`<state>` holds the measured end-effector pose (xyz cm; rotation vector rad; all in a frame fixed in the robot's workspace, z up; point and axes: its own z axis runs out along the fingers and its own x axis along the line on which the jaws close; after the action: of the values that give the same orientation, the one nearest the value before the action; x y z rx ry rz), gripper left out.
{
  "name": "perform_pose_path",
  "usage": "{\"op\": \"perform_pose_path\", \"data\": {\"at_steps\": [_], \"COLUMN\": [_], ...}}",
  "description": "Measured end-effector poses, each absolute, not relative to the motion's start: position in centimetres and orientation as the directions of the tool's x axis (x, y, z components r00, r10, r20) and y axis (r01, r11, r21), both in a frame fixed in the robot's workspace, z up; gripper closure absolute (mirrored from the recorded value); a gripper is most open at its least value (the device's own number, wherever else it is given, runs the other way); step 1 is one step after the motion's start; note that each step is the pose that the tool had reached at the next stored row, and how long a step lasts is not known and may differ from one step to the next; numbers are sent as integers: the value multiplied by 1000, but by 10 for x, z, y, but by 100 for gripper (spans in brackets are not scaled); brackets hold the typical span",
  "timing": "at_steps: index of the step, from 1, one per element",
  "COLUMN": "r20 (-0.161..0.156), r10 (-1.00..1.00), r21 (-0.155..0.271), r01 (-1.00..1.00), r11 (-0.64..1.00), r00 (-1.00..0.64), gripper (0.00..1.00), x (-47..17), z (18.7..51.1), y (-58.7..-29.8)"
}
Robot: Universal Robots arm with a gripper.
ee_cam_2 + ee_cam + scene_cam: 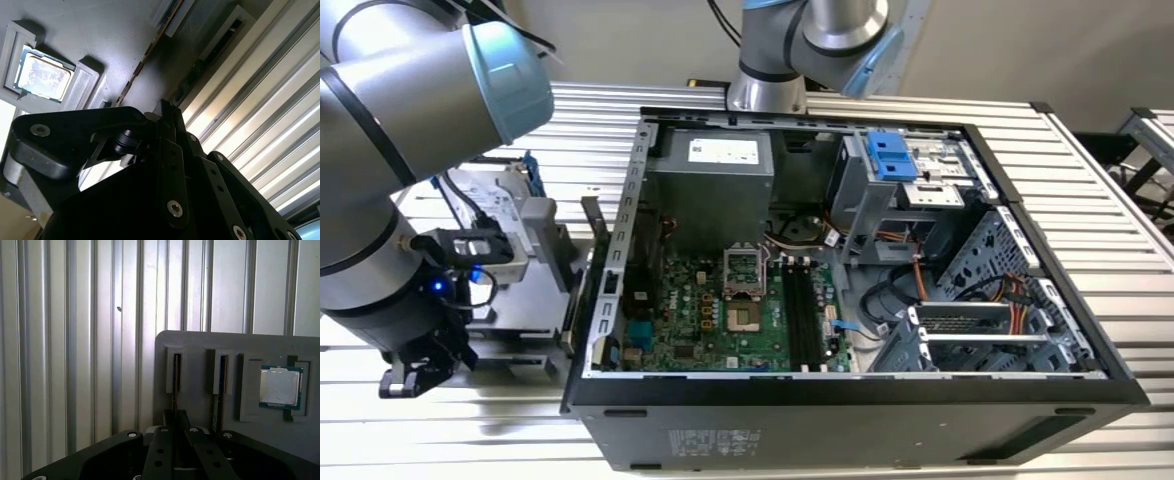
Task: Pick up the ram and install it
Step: 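Pick up the ram and move it above insertion slot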
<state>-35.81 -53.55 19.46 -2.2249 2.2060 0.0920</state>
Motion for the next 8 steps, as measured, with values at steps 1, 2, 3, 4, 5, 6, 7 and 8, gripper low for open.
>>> {"op": "perform_pose_path", "data": {"at_steps": [1, 2, 3, 4, 5, 6, 7, 8], "r20": [-46, -46, -46, -46, -47, -46, -47, -46], "r10": [-999, -999, -999, -999, -999, -999, -999, -999], "r21": [37, 37, 36, 36, 36, 36, 36, 36], "r01": [-999, -999, -999, -999, -999, -999, -999, -999], "r11": [-9, -9, -9, -9, -9, -9, -9, -9], "r00": [8, 8, 8, 8, 8, 8, 8, 8], "gripper": [100, 100, 100, 100, 100, 100, 100, 100], "x": [-358, -358, -358, -358, -358, -358, -358, -358], "z": [195, 196, 197, 198, 199, 200, 201, 203], "y": [-535, -536, -536, -536, -535, -536, -535, -535]}}
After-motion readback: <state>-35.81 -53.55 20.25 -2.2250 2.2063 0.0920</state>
